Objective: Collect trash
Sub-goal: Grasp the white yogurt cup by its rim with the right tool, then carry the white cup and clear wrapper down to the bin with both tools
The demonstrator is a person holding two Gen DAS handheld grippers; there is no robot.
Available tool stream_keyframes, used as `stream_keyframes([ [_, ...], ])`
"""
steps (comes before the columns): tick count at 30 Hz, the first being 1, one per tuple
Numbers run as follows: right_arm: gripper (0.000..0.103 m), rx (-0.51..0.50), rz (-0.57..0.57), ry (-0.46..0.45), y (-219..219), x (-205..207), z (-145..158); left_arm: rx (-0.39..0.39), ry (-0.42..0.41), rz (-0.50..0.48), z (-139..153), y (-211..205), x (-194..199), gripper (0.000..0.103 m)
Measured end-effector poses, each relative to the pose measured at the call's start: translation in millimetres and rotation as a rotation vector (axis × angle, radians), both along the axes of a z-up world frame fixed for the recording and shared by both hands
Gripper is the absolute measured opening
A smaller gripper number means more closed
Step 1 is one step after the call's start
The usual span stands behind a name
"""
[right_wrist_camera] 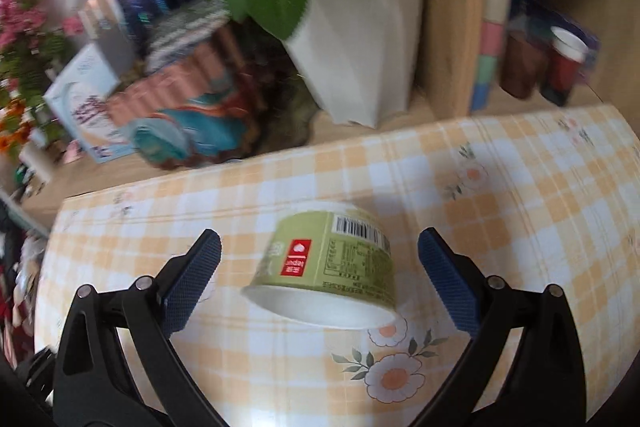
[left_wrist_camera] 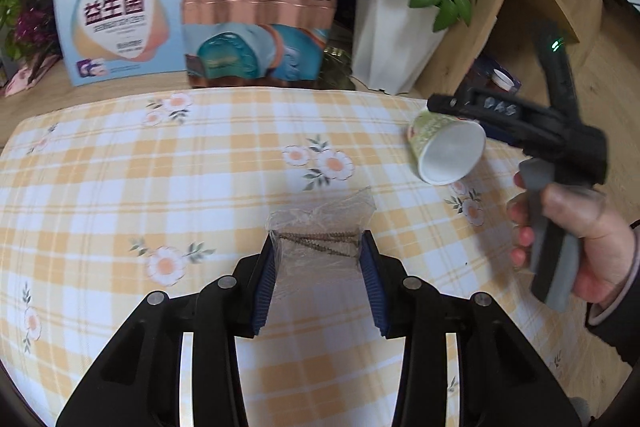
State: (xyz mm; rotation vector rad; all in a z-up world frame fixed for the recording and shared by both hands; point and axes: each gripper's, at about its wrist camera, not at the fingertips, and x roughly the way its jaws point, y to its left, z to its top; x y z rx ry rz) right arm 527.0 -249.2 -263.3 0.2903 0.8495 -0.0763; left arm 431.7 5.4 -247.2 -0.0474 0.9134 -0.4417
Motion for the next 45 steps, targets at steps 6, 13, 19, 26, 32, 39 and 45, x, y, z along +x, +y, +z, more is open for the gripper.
stream_keyframes([
  [6,0.085,0.072,-0.035,0.061,-5.5,-2.6,-26.8,-0.016,0.011,0.027,1.2,17.8,-8.2,0.039],
  [13,0.083,0.069,0.051,0.025,-4.4,-28.3,-8.9,-0.042,0.002,0.039,12.4,20.6,-27.5,0.039],
  [19,0.083,0.038,0.107,0.009,-3.4,-66.2,12.2,-0.043,-0.007,0.024,28.1,10.5,-55.6,0.039],
  [26,0.083,-0.003,0.148,-0.011,-1.6,-115.6,38.3,-0.045,-0.033,0.009,52.0,2.3,-100.0,0.039],
  [32,0.083,-0.012,0.171,-0.028,3.8,-156.4,58.4,-0.050,-0.059,0.002,70.0,-3.2,-133.7,0.039],
  [39,0.083,-0.001,0.194,-0.073,7.6,-216.8,84.9,-0.047,-0.087,-0.004,90.0,-5.2,-175.7,0.039],
  [45,0.083,0.025,0.199,-0.093,9.1,-271.1,91.6,-0.055,-0.094,-0.001,101.5,-2.4,-215.2,0.039],
])
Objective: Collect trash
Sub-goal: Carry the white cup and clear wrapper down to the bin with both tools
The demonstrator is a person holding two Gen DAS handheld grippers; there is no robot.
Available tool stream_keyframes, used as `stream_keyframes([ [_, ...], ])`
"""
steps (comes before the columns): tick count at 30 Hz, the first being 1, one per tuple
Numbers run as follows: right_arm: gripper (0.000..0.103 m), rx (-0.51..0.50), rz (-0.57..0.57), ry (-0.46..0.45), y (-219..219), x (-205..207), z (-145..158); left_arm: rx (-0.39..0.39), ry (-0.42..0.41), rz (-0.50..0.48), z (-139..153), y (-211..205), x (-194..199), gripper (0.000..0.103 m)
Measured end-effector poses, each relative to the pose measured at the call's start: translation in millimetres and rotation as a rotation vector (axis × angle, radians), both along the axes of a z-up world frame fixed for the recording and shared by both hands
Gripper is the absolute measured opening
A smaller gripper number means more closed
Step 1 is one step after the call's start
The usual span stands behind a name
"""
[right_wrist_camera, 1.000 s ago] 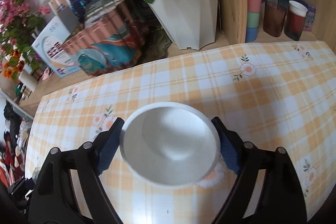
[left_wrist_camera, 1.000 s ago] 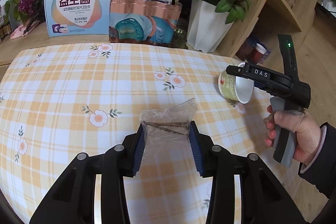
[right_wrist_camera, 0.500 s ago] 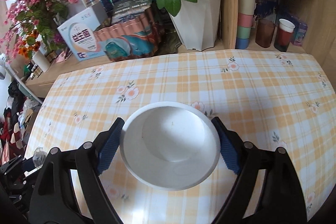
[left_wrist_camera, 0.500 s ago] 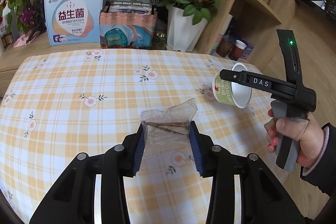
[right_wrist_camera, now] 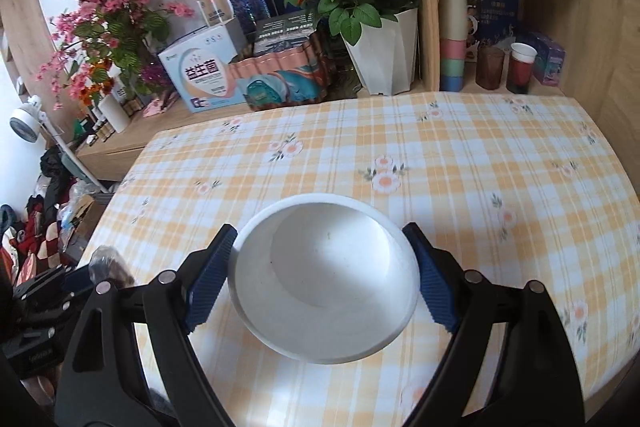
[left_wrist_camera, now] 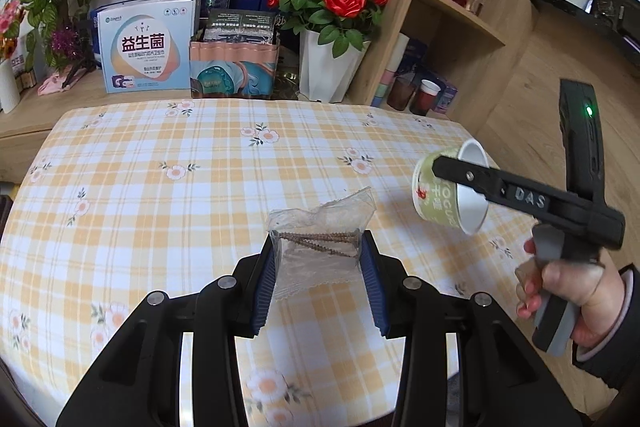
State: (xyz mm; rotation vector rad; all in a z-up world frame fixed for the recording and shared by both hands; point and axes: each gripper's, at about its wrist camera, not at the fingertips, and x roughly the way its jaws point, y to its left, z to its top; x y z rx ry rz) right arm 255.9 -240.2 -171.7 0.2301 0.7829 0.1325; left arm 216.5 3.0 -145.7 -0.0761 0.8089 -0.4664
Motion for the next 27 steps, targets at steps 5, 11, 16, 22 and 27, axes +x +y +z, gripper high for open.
stream_keyframes([
  [5,0.083,-0.010,0.015,-0.011,5.8,-57.5,-1.6,-0.019,0.003,0.006,6.7,4.7,-36.2,0.039],
  [11,0.083,0.030,0.011,0.024,7.3,-119.1,-19.2,-0.010,0.001,0.001,8.0,5.4,-85.0,0.039],
  [16,0.083,0.049,0.012,0.071,14.1,-165.6,-43.6,-0.021,0.013,0.007,4.6,9.4,-120.0,0.039],
  [22,0.083,0.073,0.016,0.122,24.4,-202.9,-69.4,-0.022,0.022,0.007,-2.2,10.1,-154.7,0.039],
  [27,0.083,0.064,0.068,0.149,40.4,-225.0,-82.6,-0.031,0.041,0.026,-12.9,15.6,-171.0,0.039],
])
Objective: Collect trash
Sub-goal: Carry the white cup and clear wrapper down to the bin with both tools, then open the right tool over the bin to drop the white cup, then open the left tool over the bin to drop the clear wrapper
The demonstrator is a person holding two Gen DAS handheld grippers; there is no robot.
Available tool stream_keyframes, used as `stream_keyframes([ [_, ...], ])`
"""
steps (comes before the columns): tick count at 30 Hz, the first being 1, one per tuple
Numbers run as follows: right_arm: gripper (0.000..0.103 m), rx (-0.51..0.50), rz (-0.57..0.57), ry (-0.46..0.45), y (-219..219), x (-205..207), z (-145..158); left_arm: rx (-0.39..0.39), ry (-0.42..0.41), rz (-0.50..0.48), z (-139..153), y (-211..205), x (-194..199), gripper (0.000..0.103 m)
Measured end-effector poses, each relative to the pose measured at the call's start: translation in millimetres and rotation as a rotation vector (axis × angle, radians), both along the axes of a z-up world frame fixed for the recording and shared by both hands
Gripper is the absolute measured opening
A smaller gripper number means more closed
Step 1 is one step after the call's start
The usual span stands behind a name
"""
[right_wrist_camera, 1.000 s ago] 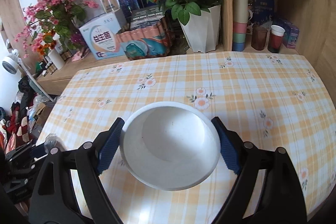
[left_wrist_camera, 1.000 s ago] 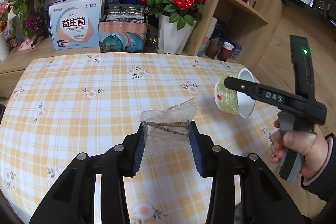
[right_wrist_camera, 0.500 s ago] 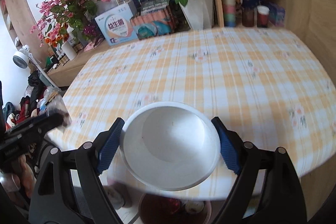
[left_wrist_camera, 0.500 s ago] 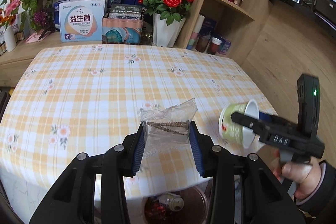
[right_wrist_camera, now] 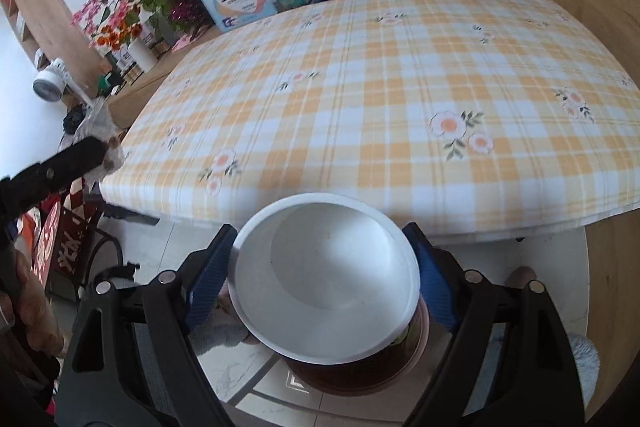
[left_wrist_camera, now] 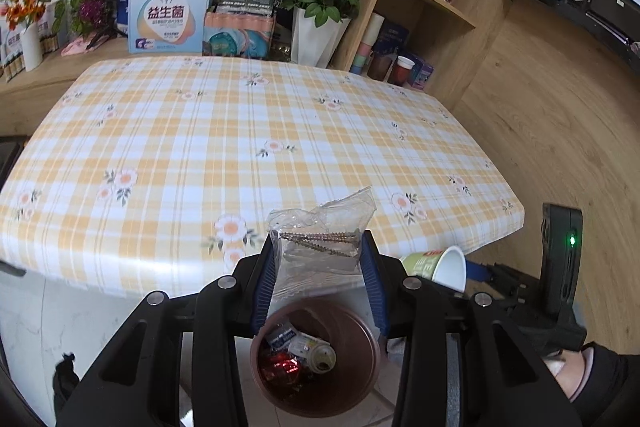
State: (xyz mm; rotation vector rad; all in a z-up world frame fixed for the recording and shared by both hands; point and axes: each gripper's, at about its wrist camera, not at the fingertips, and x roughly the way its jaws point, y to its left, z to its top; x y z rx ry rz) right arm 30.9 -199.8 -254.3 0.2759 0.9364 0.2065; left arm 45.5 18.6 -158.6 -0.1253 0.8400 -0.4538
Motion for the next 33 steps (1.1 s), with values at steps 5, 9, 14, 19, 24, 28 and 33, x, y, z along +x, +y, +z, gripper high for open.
stream_keyframes([
  [5,0.088,0.020,0.019,0.032,7.1,-13.1,-11.2,0.005,0.033,0.016,-17.6,6.2,-13.0,0.039],
  [9,0.095,0.037,-0.004,0.031,4.1,-17.4,-10.2,0.024,0.054,0.013,-27.5,7.0,-16.6,0.039],
  [14,0.097,0.035,-0.072,-0.018,-10.9,-15.4,7.5,0.028,0.074,0.008,-36.1,4.7,-16.6,0.039],
  [19,0.097,0.004,-0.135,-0.084,-30.7,-9.7,30.0,0.038,0.100,-0.022,-45.9,-4.6,-15.3,0.039],
  [24,0.097,-0.072,-0.203,-0.106,-50.0,-2.4,44.9,0.067,0.140,-0.062,-60.1,-19.1,-13.4,0.039],
  [28,0.097,-0.073,-0.250,-0.119,-69.3,0.4,52.8,0.077,0.171,-0.101,-66.9,-30.8,-12.8,0.040],
  [33,0.097,-0.101,-0.262,-0.134,-80.7,0.9,59.4,0.121,0.169,-0.176,-69.3,-53.8,-15.5,0.052],
])
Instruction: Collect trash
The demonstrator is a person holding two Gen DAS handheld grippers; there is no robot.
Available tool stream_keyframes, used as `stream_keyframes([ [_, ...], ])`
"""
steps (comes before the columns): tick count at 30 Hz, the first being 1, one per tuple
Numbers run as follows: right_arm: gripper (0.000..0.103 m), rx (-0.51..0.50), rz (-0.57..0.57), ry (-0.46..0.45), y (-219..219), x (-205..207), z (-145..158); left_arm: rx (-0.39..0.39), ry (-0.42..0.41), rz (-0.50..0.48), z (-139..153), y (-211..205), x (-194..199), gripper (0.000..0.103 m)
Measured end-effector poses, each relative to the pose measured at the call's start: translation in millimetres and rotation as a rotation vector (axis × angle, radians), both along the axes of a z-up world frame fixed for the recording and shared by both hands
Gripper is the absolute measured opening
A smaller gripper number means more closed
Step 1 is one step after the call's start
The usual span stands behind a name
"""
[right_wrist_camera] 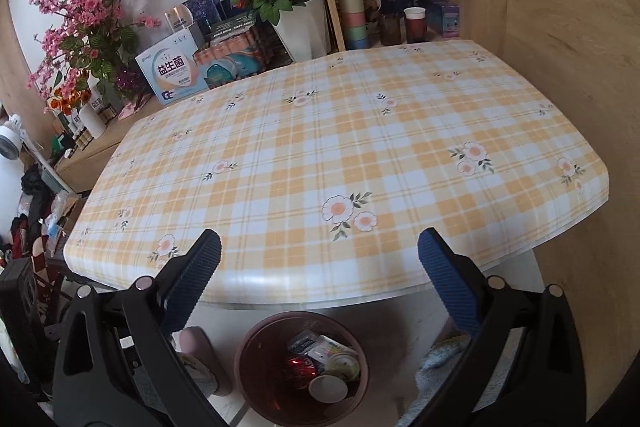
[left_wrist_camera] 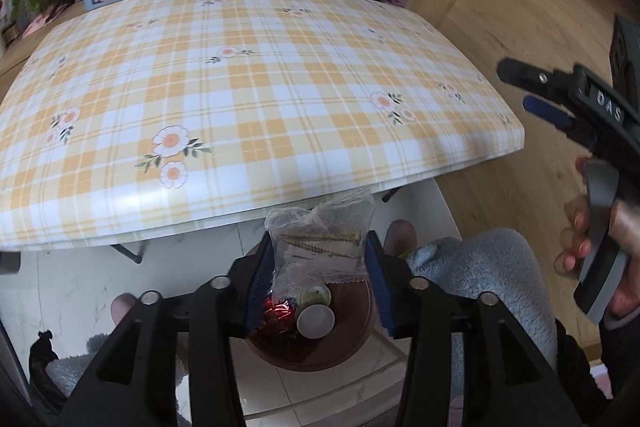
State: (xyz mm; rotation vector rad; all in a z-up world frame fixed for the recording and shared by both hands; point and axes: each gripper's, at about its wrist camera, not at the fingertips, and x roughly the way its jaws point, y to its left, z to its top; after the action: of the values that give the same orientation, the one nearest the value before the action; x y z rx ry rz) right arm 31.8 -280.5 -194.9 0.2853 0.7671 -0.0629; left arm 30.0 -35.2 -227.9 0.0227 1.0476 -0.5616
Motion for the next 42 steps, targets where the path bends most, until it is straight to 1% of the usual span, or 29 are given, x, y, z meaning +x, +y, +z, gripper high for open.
stream_keyframes([
  [1,0.097,-0.014,-0.001,0.000,-1.2,0.1,0.8,0.008,-0.012,-0.011,1.2,-4.1,-1.7,0.062],
  [3,0.097,-0.027,-0.002,0.005,-2.8,-0.5,1.2,0.022,-0.029,-0.021,2.8,-8.4,-3.1,0.071],
  [4,0.097,-0.031,-0.003,0.009,-4.1,-0.8,1.2,0.031,-0.036,-0.024,3.8,-9.9,-3.3,0.074],
  [7,0.097,-0.046,0.003,0.015,-3.0,-1.9,1.8,0.055,-0.044,-0.016,5.2,-10.4,-0.2,0.076],
  [13,0.097,-0.072,0.031,0.004,3.3,-5.2,9.0,0.066,-0.110,0.039,27.6,1.9,2.4,0.087],
  [14,0.097,-0.078,0.034,-0.003,4.9,-5.7,12.4,0.068,-0.132,0.052,34.7,4.3,2.1,0.090],
  [17,0.097,-0.099,0.062,-0.036,12.6,-6.6,27.9,0.076,-0.209,0.092,60.1,11.3,1.9,0.092],
  [20,0.097,-0.135,0.087,-0.073,22.3,-9.2,50.0,0.078,-0.283,0.135,88.5,21.0,3.6,0.096],
  [23,0.097,-0.184,0.090,-0.104,31.0,-12.0,73.6,0.071,-0.365,0.192,122.8,33.5,4.3,0.097],
  [26,0.097,-0.207,0.090,-0.140,36.6,-16.1,98.0,0.064,-0.433,0.222,153.5,42.5,2.2,0.097],
  [29,0.097,-0.210,0.083,-0.169,39.8,-20.9,120.3,0.054,-0.481,0.236,178.1,47.8,-1.1,0.097],
  [31,0.097,-0.217,0.086,-0.185,43.6,-25.1,133.8,0.035,-0.494,0.239,192.0,51.2,-2.5,0.097],
  [35,0.097,-0.228,0.104,-0.209,50.4,-31.9,149.9,0.009,-0.525,0.269,211.1,60.1,-8.1,0.097],
  [39,0.097,-0.234,0.107,-0.220,55.2,-38.2,157.8,-0.017,-0.539,0.271,220.1,65.9,-16.9,0.097],
  [41,0.097,-0.232,0.108,-0.219,55.9,-39.1,159.3,0.017,-0.564,0.307,223.8,66.3,-21.5,0.097],
  [42,0.097,-0.233,0.110,-0.219,56.1,-39.3,159.5,0.025,-0.575,0.307,225.0,66.5,-24.6,0.097],
])
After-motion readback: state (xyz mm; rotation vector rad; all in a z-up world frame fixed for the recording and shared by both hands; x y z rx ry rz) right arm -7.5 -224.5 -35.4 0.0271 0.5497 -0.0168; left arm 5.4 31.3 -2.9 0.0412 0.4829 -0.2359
